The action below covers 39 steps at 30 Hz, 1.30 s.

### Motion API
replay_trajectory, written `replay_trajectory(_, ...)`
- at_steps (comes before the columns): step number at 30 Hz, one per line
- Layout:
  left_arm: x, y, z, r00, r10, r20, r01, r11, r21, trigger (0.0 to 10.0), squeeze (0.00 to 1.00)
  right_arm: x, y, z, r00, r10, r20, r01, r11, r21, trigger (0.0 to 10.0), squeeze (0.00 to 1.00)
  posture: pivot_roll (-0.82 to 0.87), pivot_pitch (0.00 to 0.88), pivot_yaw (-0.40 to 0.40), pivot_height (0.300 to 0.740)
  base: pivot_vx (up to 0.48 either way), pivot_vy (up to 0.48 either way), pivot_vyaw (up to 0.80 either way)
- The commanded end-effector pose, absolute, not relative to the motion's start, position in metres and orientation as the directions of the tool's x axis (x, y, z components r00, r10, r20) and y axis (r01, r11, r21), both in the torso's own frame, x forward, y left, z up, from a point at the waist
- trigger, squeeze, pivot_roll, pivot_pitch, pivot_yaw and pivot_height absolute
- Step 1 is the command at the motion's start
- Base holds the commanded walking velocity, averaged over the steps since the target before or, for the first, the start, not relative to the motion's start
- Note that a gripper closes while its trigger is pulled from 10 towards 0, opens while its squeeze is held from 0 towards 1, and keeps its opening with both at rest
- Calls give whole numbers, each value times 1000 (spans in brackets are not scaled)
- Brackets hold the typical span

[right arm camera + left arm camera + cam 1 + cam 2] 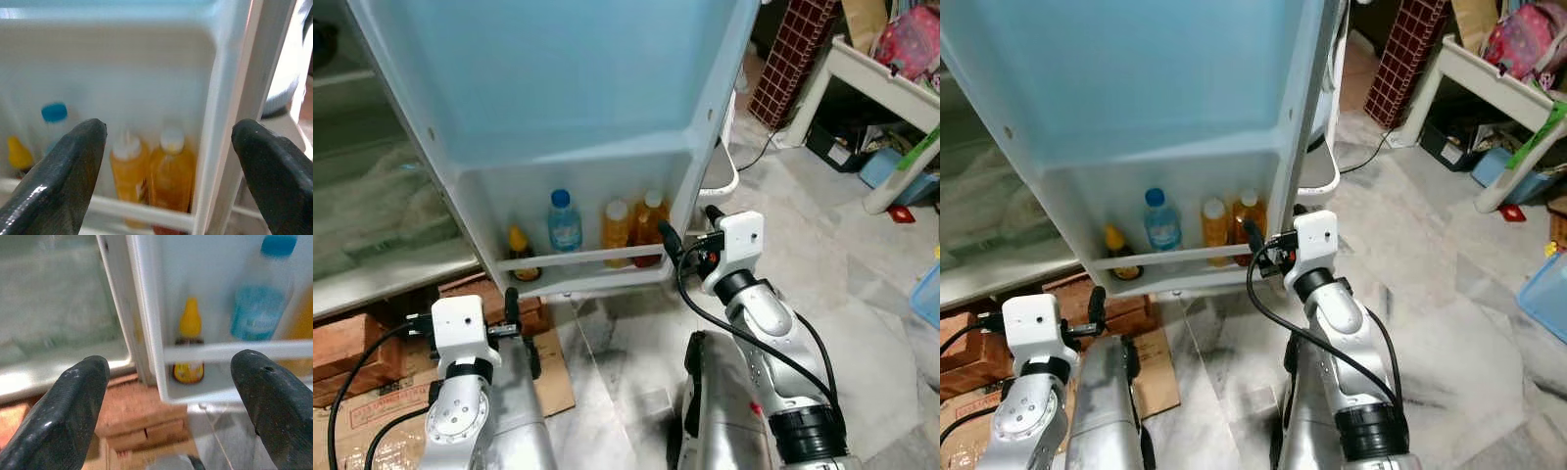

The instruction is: Restocking fridge

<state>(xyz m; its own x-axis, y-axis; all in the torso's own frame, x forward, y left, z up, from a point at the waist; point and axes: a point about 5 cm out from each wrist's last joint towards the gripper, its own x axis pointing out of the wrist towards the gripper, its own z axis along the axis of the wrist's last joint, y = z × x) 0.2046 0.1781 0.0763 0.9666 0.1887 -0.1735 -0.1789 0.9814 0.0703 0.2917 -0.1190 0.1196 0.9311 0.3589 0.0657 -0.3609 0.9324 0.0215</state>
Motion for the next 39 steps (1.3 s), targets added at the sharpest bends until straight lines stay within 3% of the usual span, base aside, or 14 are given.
replay_trajectory(1, 207, 178, 77, 969, 186, -163, -174, 981, 83, 10000, 0, 292, -124, 118, 938, 339, 68, -341, 940, 28, 10000, 0, 57, 0, -23, 581, 0, 0, 0)
replay_trajectory(22, 223, 169, 84, 985, 147, -90, -136, 984, 116, 10000, 0, 287, -135, 109, 955, 293, 50, -295, 955, 32, 10000, 0, 48, 0, -27, 686, 0, 0, 0)
replay_trajectory(32, 223, 170, 85, 986, 148, -74, -136, 980, 144, 10000, 0, 271, -140, 99, 962, 273, 13, -273, 961, 45, 10000, 0, 45, 0, -23, 738, 0, 0, 0)
replay_trajectory(39, 222, 168, 87, 987, 138, -83, -127, 984, 129, 10000, 0, 264, -142, 98, 961, 276, -5, -276, 960, 46, 10000, 0, 43, 0, -32, 740, 0, 0, 0)
